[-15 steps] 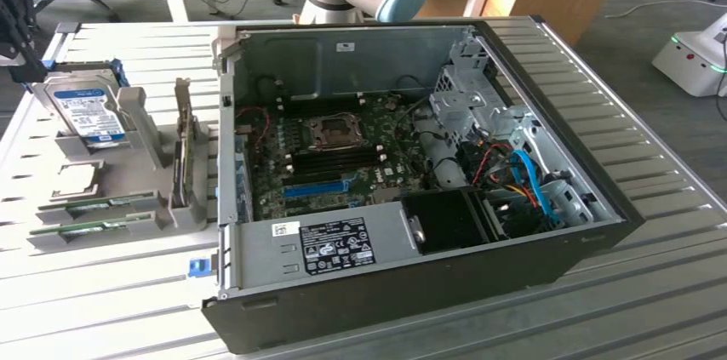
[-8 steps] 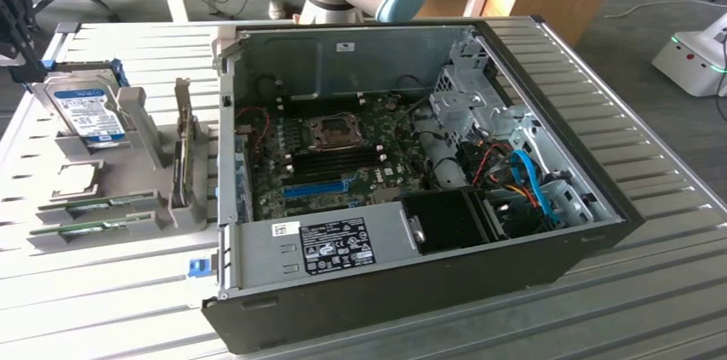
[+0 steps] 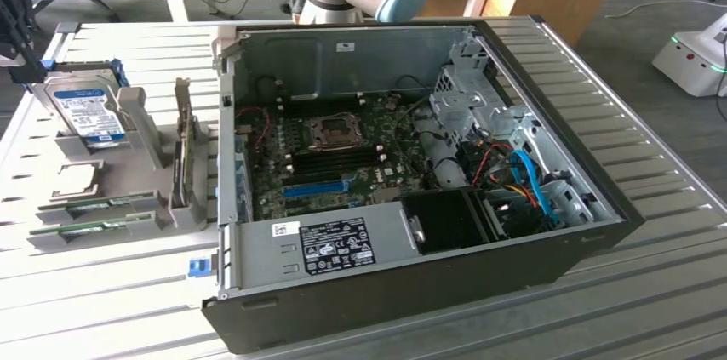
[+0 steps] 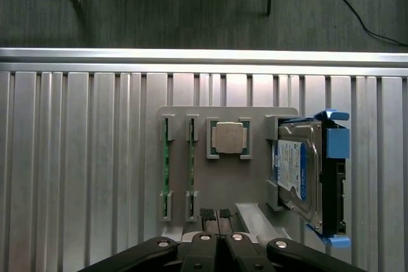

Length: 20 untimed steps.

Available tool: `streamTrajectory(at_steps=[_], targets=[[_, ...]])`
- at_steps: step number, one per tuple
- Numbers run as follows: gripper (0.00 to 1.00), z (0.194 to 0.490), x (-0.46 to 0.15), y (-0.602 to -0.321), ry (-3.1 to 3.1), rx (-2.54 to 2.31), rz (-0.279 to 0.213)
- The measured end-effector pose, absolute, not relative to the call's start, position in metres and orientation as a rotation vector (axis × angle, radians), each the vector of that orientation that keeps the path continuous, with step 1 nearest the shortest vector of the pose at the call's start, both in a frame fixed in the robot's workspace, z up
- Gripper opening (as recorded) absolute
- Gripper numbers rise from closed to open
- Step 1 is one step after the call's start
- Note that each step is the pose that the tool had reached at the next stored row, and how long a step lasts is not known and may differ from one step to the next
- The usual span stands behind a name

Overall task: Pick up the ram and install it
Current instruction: 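Pick up the ram and move it above insertion slot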

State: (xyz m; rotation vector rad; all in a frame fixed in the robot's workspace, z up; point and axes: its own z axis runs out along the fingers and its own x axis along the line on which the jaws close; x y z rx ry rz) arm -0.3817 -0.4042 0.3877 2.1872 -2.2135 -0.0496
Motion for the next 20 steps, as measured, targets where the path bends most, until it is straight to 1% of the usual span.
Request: streamTrajectory(at_steps=[11,12,13,14,20], targets=[[0.11,0.3877,-0.3817,-0.4042,-2.214,2.187,-0.05],[0.17,0.3877,-0.3817,-0.4042,-2.214,2.187,-0.05],[0.17,0.3877,-0.3817,-0.4042,-2.214,2.187,-0.05],[0.24,0.3877,-0.3817,-0.4042,-2.214,2.187,-0.05],[0.24,0.3877,-0.3817,-0.4042,-2.214,2.187,-0.05]])
